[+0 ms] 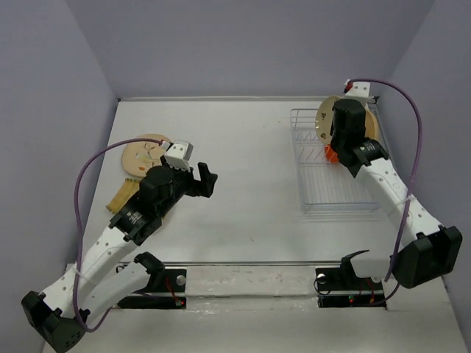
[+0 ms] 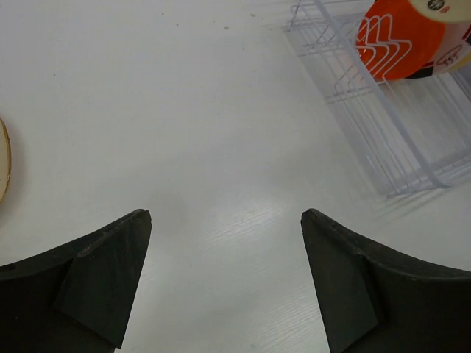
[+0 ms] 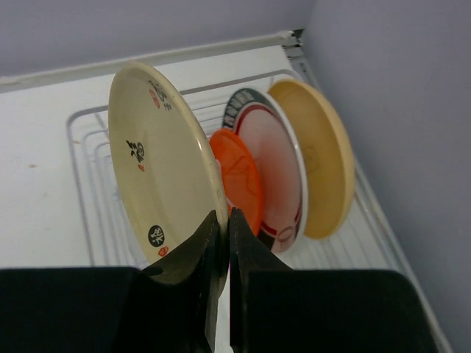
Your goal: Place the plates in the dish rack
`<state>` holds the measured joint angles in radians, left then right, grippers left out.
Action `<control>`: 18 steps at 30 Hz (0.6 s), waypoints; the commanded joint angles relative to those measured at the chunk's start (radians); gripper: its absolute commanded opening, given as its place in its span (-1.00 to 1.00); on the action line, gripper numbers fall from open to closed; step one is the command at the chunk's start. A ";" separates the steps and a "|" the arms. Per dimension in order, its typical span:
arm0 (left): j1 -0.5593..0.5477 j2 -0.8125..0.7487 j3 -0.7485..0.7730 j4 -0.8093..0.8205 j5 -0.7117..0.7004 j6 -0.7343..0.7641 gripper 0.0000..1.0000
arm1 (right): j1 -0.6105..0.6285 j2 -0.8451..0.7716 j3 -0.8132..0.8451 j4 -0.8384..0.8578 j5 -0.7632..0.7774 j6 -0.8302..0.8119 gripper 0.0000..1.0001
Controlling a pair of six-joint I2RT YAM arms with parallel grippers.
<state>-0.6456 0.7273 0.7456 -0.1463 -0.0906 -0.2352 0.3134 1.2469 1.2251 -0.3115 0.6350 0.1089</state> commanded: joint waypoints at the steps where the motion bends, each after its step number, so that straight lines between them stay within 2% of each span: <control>1: 0.023 0.012 -0.014 -0.013 -0.009 0.051 0.89 | -0.014 0.124 0.103 -0.021 0.261 -0.170 -0.87; 10: 0.029 0.000 -0.020 0.001 0.023 0.051 0.89 | -0.056 0.236 0.136 -0.026 0.252 -0.229 -0.86; 18: 0.035 0.026 -0.020 0.001 0.022 0.050 0.89 | -0.065 0.299 0.106 -0.032 0.175 -0.172 -0.86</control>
<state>-0.6197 0.7464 0.7258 -0.1761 -0.0792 -0.2062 0.2539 1.5280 1.3006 -0.3672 0.8299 -0.0914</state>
